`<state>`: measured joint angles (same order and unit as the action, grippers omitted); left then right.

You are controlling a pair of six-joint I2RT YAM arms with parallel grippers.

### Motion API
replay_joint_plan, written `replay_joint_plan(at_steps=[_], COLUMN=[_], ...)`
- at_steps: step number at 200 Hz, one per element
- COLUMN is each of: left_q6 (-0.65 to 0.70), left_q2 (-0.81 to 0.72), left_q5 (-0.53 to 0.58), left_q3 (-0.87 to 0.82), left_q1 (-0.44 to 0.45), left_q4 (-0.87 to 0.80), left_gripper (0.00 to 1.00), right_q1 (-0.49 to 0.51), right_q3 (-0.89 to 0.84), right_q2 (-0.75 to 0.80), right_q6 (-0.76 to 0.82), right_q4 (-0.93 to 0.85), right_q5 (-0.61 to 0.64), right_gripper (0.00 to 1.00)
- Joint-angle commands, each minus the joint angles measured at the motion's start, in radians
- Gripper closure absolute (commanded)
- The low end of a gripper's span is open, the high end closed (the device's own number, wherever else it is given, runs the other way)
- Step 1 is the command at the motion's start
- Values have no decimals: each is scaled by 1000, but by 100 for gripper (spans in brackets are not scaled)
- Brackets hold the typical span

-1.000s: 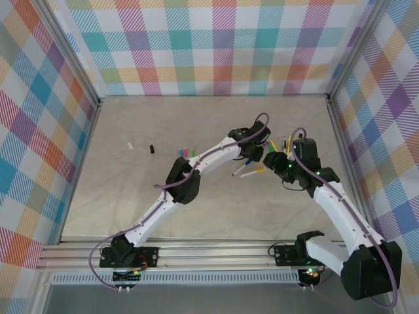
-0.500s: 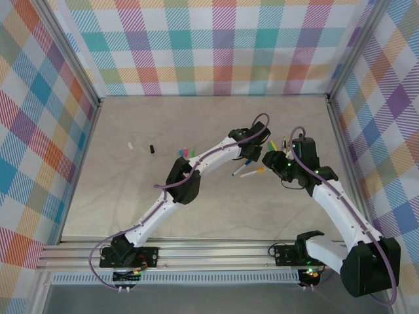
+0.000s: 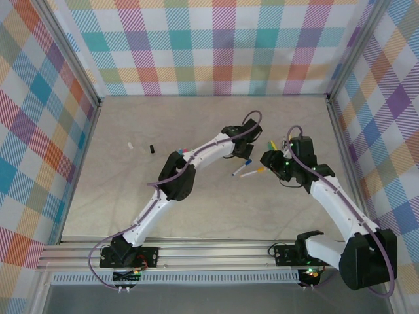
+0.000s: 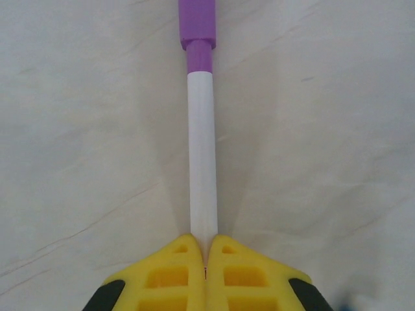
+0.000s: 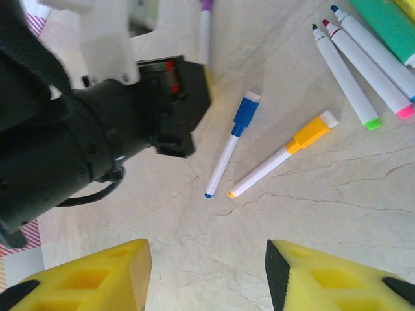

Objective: Open the pen caps

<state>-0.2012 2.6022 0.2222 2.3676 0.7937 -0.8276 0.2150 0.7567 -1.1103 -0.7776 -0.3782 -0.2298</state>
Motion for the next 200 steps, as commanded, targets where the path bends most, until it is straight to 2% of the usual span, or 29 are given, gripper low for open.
replay_joint_plan(at_steps=[1, 47, 75, 101, 125, 145, 178, 200], left_q6=[-9, -29, -88, -157, -190, -195, -197, -199], left_q2=[-54, -235, -347, -416, -432, -432, -438, -455], left_q5=[18, 14, -37, -104, -136, -160, -159, -114], left_q3=[-128, -410, -562, -642, -646, -628, -596, -572], left_q1=[-42, -46, -47, -47, -47, -48, -55, -62], left_q4=[-87, -79, -72, -58, -68, -86, -147, -184], left_gripper=[100, 100, 100, 100, 99, 92, 65, 61], right_q1=[-6, -1, 26, 60, 93, 120, 141, 145], right_q3=[4, 11, 29, 58, 96, 134, 152, 146], right_q2=[-30, -116, -166, -222, -285, -336, -367, -358], right_q6=[-10, -33, -35, -32, -21, -6, -8, -8], right_q4=[46, 105, 120, 123, 115, 97, 91, 93], right_q5=[-36, -73, -76, -68, -51, -34, -37, -35], right_gripper=[49, 51, 51, 52, 52, 52, 52, 52])
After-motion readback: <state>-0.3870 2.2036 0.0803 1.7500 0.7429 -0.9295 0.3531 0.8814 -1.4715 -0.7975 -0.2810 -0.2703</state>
